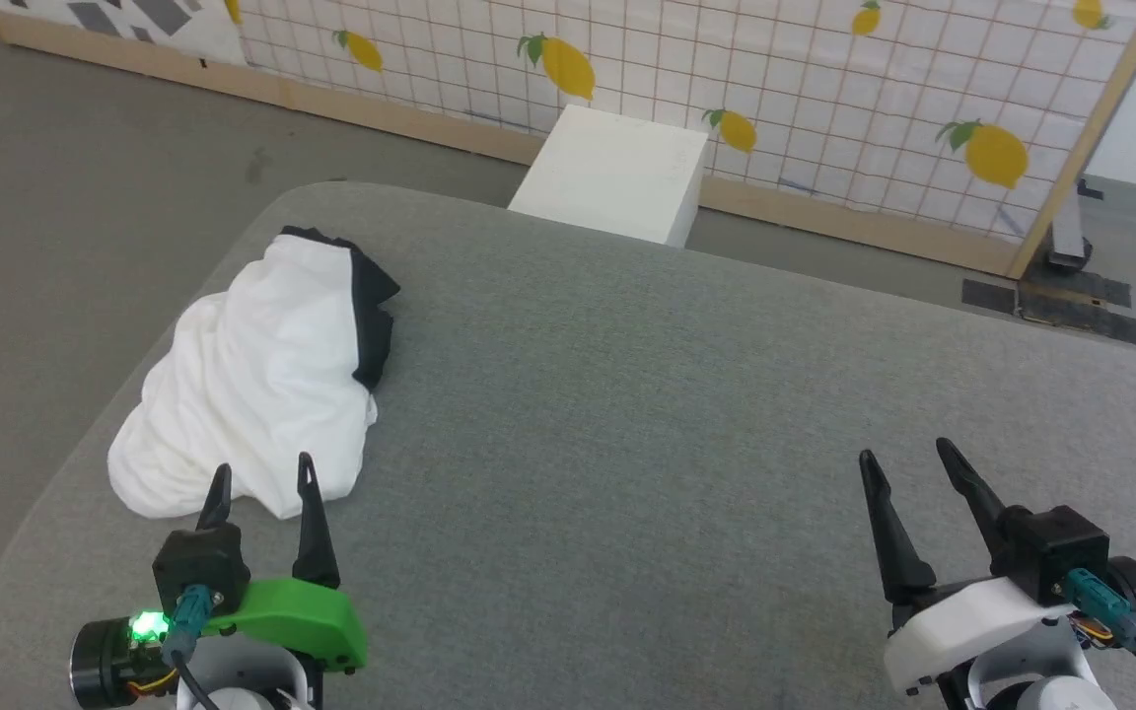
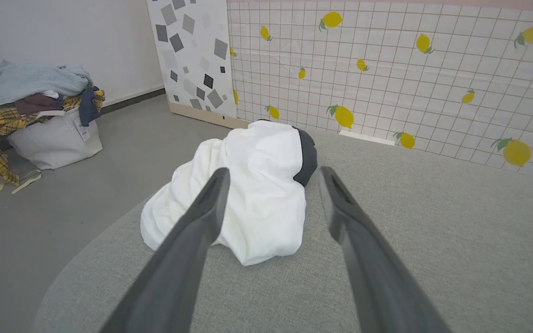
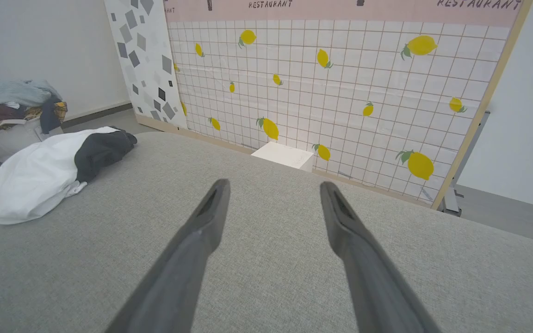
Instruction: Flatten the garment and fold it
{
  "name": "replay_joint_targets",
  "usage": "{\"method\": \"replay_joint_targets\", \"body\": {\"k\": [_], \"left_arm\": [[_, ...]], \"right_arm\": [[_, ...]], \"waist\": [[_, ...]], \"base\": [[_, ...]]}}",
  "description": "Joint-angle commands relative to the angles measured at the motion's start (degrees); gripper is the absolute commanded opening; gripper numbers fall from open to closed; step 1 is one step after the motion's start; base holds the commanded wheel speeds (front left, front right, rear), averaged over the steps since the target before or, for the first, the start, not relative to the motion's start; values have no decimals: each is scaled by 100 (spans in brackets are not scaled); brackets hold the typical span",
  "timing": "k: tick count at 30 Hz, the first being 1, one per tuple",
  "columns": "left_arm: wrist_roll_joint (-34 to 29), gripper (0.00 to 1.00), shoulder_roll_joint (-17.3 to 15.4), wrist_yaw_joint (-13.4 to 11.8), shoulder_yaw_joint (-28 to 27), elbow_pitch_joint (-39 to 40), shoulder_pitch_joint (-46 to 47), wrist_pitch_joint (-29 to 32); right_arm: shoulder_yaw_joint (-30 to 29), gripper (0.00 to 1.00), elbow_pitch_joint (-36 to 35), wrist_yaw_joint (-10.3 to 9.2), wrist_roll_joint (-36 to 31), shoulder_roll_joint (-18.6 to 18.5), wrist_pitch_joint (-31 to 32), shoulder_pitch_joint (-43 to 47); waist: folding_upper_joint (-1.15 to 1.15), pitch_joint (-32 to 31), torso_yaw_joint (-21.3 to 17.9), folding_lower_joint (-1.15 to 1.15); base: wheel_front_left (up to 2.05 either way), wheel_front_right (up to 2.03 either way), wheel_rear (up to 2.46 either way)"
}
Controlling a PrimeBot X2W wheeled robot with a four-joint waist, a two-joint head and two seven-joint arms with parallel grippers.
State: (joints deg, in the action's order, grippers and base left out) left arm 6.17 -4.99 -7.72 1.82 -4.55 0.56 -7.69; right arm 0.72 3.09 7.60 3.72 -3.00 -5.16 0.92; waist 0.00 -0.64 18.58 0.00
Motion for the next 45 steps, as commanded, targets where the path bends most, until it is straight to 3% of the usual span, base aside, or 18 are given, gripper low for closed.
{"method": "replay_joint_targets", "body": {"k": [1, 45], "left_arm": [[77, 100, -37, -66, 10, -4, -108, -50], [591, 100, -281, -643, 173, -322, -167, -570]], "right_arm": [[14, 100, 28, -6, 47, 7, -64, -108], [99, 100, 201, -10, 324, 12, -401, -182]], "waist": [[0, 3, 79, 0], [0, -9, 1309, 0]], "base": [[0, 0, 0], [0, 0, 0]]}}
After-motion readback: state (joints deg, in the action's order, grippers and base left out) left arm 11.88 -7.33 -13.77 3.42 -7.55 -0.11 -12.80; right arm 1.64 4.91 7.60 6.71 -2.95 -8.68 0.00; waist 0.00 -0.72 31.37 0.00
